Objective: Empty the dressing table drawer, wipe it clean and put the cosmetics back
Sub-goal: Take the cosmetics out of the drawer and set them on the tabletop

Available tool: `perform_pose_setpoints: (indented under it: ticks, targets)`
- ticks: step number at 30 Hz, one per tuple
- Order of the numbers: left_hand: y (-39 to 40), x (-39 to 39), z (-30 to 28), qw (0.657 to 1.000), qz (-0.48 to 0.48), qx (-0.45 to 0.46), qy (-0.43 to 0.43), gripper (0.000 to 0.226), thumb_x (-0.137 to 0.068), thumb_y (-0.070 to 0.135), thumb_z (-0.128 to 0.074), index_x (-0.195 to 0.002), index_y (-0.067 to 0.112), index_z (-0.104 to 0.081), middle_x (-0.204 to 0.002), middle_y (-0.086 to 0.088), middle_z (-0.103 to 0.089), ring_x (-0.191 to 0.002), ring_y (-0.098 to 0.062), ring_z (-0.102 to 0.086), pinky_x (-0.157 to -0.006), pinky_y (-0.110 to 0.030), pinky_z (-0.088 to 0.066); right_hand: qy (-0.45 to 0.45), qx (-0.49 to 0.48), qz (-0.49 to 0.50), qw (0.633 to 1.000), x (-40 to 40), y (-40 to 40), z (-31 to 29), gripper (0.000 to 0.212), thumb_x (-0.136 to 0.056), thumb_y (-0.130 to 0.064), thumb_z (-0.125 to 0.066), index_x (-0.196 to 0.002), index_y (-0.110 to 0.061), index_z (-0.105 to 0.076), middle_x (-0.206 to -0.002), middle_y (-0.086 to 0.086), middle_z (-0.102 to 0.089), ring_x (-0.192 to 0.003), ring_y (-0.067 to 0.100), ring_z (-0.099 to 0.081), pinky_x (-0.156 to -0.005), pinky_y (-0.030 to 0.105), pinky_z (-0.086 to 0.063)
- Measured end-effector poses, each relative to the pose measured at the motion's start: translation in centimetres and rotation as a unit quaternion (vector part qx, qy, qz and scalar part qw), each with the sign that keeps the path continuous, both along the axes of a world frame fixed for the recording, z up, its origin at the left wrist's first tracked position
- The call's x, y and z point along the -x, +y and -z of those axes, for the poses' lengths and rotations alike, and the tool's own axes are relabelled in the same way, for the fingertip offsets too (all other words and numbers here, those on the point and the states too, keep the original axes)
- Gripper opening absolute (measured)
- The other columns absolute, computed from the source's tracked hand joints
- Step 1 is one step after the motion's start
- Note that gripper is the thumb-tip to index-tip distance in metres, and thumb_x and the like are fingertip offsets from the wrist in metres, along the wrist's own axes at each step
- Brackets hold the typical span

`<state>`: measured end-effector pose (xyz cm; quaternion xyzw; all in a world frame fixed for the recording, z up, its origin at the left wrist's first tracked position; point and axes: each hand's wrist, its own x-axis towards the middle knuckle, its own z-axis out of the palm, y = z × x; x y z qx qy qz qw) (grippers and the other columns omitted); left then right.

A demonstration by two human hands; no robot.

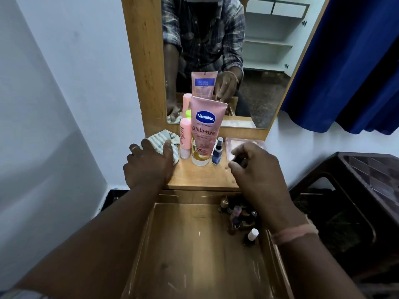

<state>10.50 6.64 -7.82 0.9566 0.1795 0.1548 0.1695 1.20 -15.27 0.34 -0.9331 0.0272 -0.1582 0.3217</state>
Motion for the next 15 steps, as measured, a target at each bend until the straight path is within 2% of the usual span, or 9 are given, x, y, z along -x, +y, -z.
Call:
perform_pose_setpoints:
  ticks: [1,4,5,8,12,15]
  targets:
    - [0.0,0.0,0.0,1.0,0.0,-0.001,-0.001,0.081,-0.092,0.08,-0.019,-0.134,0.016,-0.047,-0.129,-0.018,-0.057,-0.107,-0.037,-0.064,-0.084,-0.045,-0.053,0.001,-0.004,0.004,1.0,-0.8,0.1,-0.2,0.022,-0.086,-0.01,-0.073,-0.102,-0.023,-0.067,-0.091,-0.013,-0.062,-0.08,0.003,-0.058,-0.063,0.004,-0.036]
    - [0.0,0.1,0.0,1.0,-0.003,-0.005,-0.004,0.082,-0.092,0.079,-0.019,-0.133,0.015,-0.048,-0.127,-0.018,-0.058,-0.105,-0.037,-0.064,-0.082,-0.044,-0.052,0.027,-0.014,-0.006,1.0,-2.5,0.8,0.7,0.026,-0.085,-0.007,-0.071,-0.105,-0.021,-0.063,-0.094,-0.005,-0.068,-0.086,0.015,-0.062,-0.07,0.024,-0.047]
    - [0.0,0.1,0.1,1.0,-0.003,-0.004,-0.004,0.081,-0.092,0.079,-0.019,-0.133,0.015,-0.048,-0.126,-0.018,-0.058,-0.105,-0.037,-0.064,-0.082,-0.044,-0.052,0.033,-0.013,-0.008,0.999,-2.9,1.0,1.1,0.028,-0.084,-0.006,-0.071,-0.106,-0.022,-0.062,-0.094,-0.002,-0.07,-0.085,0.017,-0.063,-0.069,0.026,-0.047]
    - [0.0,0.0,0.0,1.0,-0.004,0.002,-0.002,0.081,-0.093,0.078,-0.019,-0.133,0.014,-0.049,-0.126,-0.019,-0.057,-0.105,-0.038,-0.063,-0.083,-0.045,-0.051,0.032,-0.018,-0.007,0.999,-3.6,1.6,1.8,0.034,-0.087,-0.009,-0.072,-0.115,-0.022,-0.06,-0.106,0.001,-0.073,-0.085,0.013,-0.061,-0.066,0.021,-0.045]
    - [0.0,0.0,0.1,1.0,-0.002,0.0,-0.001,0.08,-0.093,0.078,-0.02,-0.133,0.015,-0.048,-0.127,-0.019,-0.058,-0.105,-0.037,-0.064,-0.082,-0.044,-0.052,0.035,-0.026,-0.006,0.999,-3.7,1.9,2.1,0.041,-0.089,-0.01,-0.073,-0.125,-0.021,-0.057,-0.12,0.003,-0.071,-0.089,0.008,-0.056,-0.078,0.023,-0.047]
    - [0.0,0.0,0.2,1.0,-0.002,-0.001,-0.002,0.081,-0.093,0.079,-0.02,-0.133,0.015,-0.048,-0.128,-0.019,-0.058,-0.105,-0.037,-0.064,-0.083,-0.045,-0.052,0.039,-0.024,-0.007,0.999,-3.0,1.8,1.9,0.049,-0.088,-0.016,-0.076,-0.131,-0.022,-0.054,-0.118,0.0,-0.07,-0.09,0.006,-0.054,-0.071,0.017,-0.043]
